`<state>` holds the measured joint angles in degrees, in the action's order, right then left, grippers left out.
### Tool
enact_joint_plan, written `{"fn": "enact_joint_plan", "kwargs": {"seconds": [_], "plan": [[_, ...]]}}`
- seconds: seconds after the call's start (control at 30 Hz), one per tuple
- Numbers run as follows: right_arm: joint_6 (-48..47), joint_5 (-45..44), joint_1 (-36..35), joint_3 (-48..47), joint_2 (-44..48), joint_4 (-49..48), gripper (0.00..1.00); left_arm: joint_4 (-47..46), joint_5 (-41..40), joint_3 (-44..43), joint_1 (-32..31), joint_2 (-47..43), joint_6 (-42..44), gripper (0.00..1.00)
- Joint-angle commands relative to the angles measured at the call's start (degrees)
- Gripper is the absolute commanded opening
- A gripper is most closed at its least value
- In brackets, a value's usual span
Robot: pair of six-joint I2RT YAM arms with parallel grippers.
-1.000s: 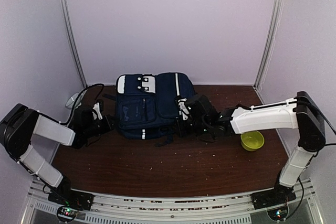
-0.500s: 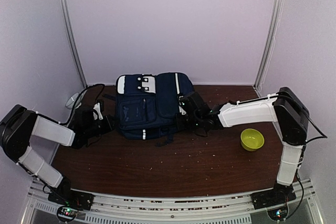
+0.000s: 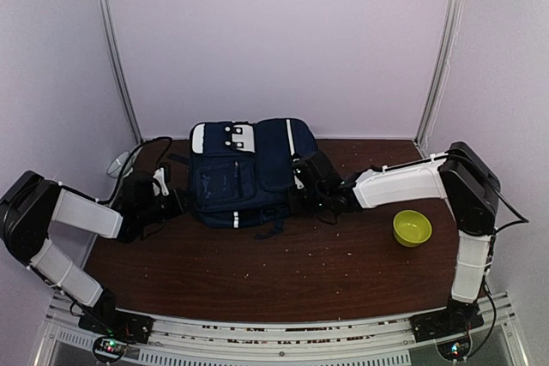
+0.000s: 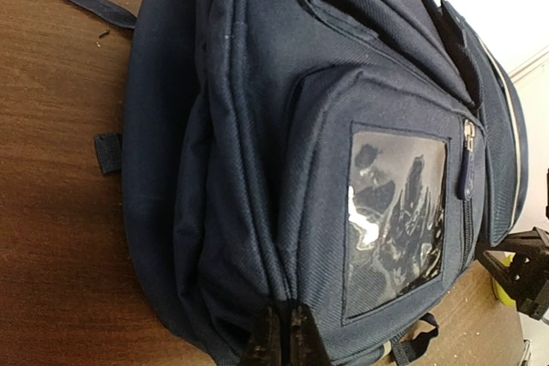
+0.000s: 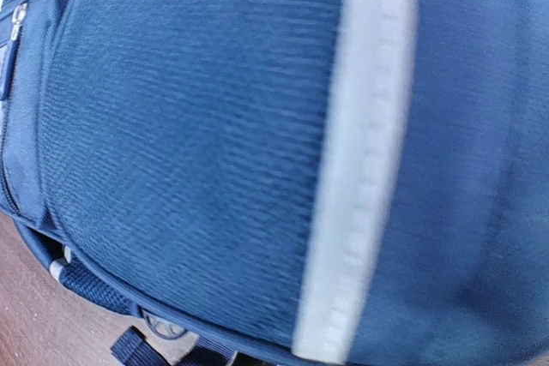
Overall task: Pack the student bag
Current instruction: Grab the upper front pocket of the student bag, then zip the upper front pocket of the student bag.
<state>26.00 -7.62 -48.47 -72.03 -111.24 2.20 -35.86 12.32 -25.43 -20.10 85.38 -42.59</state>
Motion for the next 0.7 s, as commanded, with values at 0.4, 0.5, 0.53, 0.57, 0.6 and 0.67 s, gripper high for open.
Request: {"fn": "enact_joint_plan", "kwargs": {"seconds": [0.4,0.5,0.53,0.57,0.6,0.67], "plan": [[-4.0,8.7,12.0,7.5,10.5,6.5,0.00,12.0,-2.7,-6.1,4.1,-3.6,9.2,0.00],[-6.1,11.9,11.9,4.7,9.4,8.7,0.00,14.0,-6.0,-5.9,4.6,-5.1,9.5,0.00],[-6.4,13.6,11.7,3.9,9.0,9.0,0.00,14.4,-6.4,-6.0,4.5,-5.6,10.0,0.00],[-6.9,14.7,11.2,3.4,8.7,9.2,0.00,14.6,-6.5,-6.3,4.6,-5.9,10.8,0.00],[-7.1,15.5,10.9,2.9,8.4,9.2,0.00,14.4,-5.8,-6.7,4.5,-6.2,12.1,0.00],[-6.9,16.8,10.5,2.4,8.2,9.3,0.00,13.8,-4.7,-7.9,3.6,-7.1,15.7,0.35]]}}
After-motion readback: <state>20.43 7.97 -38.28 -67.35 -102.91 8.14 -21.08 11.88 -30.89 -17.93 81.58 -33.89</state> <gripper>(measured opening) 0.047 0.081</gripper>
